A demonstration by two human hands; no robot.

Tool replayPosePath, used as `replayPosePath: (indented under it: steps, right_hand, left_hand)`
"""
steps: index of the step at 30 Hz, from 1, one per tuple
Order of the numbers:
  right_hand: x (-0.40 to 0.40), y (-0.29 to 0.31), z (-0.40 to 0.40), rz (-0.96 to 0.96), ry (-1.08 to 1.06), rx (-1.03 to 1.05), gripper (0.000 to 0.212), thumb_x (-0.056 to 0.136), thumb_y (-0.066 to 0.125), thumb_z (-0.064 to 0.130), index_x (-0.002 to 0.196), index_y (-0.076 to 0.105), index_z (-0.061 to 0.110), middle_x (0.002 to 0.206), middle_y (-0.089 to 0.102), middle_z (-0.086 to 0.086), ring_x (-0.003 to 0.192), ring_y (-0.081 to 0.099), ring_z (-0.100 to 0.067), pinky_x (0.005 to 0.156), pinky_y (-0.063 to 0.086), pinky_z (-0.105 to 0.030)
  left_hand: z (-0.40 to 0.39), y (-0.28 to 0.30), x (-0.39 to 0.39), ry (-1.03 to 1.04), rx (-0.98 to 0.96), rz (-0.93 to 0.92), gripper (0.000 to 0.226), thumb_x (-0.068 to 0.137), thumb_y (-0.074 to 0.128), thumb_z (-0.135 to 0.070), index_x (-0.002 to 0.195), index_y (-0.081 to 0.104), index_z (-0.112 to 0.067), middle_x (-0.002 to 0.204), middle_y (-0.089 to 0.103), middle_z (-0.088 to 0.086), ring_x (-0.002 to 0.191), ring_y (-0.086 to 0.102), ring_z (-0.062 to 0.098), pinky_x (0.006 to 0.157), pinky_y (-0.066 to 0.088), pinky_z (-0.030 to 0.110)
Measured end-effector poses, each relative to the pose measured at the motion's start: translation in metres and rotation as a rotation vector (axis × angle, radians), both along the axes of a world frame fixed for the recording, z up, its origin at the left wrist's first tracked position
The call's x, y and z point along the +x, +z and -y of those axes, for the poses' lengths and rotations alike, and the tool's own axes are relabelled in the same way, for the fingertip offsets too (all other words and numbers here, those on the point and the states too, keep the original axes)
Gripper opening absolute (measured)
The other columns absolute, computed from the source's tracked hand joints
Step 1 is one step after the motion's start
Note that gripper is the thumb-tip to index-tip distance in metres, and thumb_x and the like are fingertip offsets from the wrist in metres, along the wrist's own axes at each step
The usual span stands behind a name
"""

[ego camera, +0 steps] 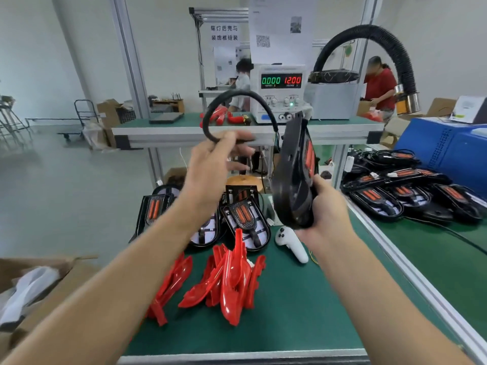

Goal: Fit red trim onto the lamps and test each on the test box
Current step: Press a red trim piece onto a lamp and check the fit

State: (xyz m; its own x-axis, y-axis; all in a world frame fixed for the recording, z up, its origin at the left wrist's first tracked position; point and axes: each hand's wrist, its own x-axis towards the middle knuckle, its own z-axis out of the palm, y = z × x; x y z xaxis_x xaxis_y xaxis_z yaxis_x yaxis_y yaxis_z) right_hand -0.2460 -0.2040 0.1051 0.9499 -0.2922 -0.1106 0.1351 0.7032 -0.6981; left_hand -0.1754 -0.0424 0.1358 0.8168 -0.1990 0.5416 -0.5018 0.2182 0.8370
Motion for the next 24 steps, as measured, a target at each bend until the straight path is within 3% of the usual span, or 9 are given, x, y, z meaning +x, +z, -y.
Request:
replayPosePath:
  steps: [2,4,5,7,11,15,18,21,24]
  right_hand:
    - [-0.003,0.002,-0.005,0.072,-0.056,0.056,0.036,0.105,0.046,0.025,0.125,0.069,0.005,0.124,0.072,-0.016,0.110,0.071,-0.031,0.097,0.056,-0.050]
    - [-0.005,0.002,-0.006,0.144,-0.142,0.077,0.039,0.104,0.049,0.025,0.131,0.065,0.004,0.127,0.071,-0.016,0.116,0.069,-0.032,0.103,0.053,-0.054]
    - [-0.007,0.001,-0.004,0.161,-0.190,0.068,0.035,0.104,0.050,0.026,0.124,0.069,0.006,0.122,0.074,-0.014,0.110,0.072,-0.029,0.097,0.057,-0.051]
    - [-0.010,-0.011,0.004,0.135,-0.298,0.024,0.028,0.106,0.049,0.028,0.104,0.073,0.014,0.106,0.079,-0.006,0.091,0.077,-0.020,0.075,0.064,-0.040]
    - [-0.017,-0.068,0.024,-0.055,-0.417,-0.041,0.034,0.108,0.044,0.029,0.102,0.074,0.014,0.103,0.080,-0.003,0.088,0.078,-0.017,0.066,0.062,-0.032]
    - [-0.026,-0.121,0.026,-0.224,-0.533,-0.086,0.023,0.108,0.046,0.030,0.101,0.064,0.018,0.099,0.079,-0.002,0.075,0.076,-0.011,0.061,0.057,-0.027]
    - [-0.033,-0.156,0.014,-0.320,-0.576,-0.189,0.020,0.106,0.051,0.040,0.103,0.059,0.023,0.105,0.074,-0.001,0.089,0.072,-0.017,0.080,0.055,-0.036]
    - [-0.055,-0.188,0.005,-0.424,-0.614,-0.397,0.017,0.101,0.057,0.043,0.102,0.058,0.026,0.104,0.069,0.006,0.098,0.066,-0.012,0.083,0.049,-0.035]
    - [-0.083,-0.217,0.008,-0.484,-0.513,-0.482,0.019,0.099,0.064,0.035,0.104,0.062,0.018,0.107,0.071,-0.007,0.104,0.067,-0.026,0.097,0.050,-0.048]
  left_hand:
    - [0.028,-0.011,-0.020,-0.213,-0.277,-0.235,0.043,0.107,0.039,-0.028,0.103,0.079,-0.012,0.103,0.078,0.006,0.095,0.072,0.019,0.077,0.059,0.029]
    - [0.050,-0.033,-0.035,-0.409,-0.498,-0.536,0.046,0.106,0.039,-0.034,0.113,0.077,-0.008,0.117,0.075,0.013,0.107,0.071,0.026,0.096,0.058,0.040]
    - [0.059,-0.045,-0.044,-0.490,-0.545,-0.626,0.046,0.104,0.040,-0.034,0.118,0.075,-0.008,0.123,0.072,0.015,0.111,0.070,0.029,0.098,0.055,0.042]
    - [0.074,-0.074,-0.061,-0.530,-0.535,-0.740,0.040,0.096,0.044,-0.030,0.113,0.076,-0.014,0.119,0.074,0.011,0.097,0.071,0.026,0.080,0.055,0.034]
    - [0.096,-0.132,-0.082,-0.470,-0.428,-1.017,0.044,0.102,0.043,-0.028,0.137,0.061,-0.011,0.127,0.062,0.012,0.104,0.046,0.026,0.070,0.033,0.027]
    - [0.090,-0.175,-0.079,-0.320,-0.429,-1.266,0.038,0.100,0.050,-0.039,0.109,0.067,-0.006,0.105,0.067,0.014,0.091,0.057,0.026,0.073,0.045,0.031]
    - [0.081,-0.201,-0.082,-0.237,-0.480,-1.257,0.059,0.101,0.048,-0.055,0.125,0.068,-0.004,0.121,0.072,0.019,0.115,0.066,0.034,0.101,0.052,0.047]
    - [0.083,-0.217,-0.081,-0.308,-0.541,-1.184,0.069,0.104,0.031,-0.057,0.129,0.070,-0.006,0.127,0.070,0.019,0.115,0.069,0.035,0.095,0.057,0.050]
    - [0.083,-0.230,-0.081,-0.096,-0.353,-1.156,0.054,0.109,0.037,-0.046,0.129,0.067,-0.006,0.122,0.073,0.016,0.112,0.070,0.035,0.102,0.053,0.054]
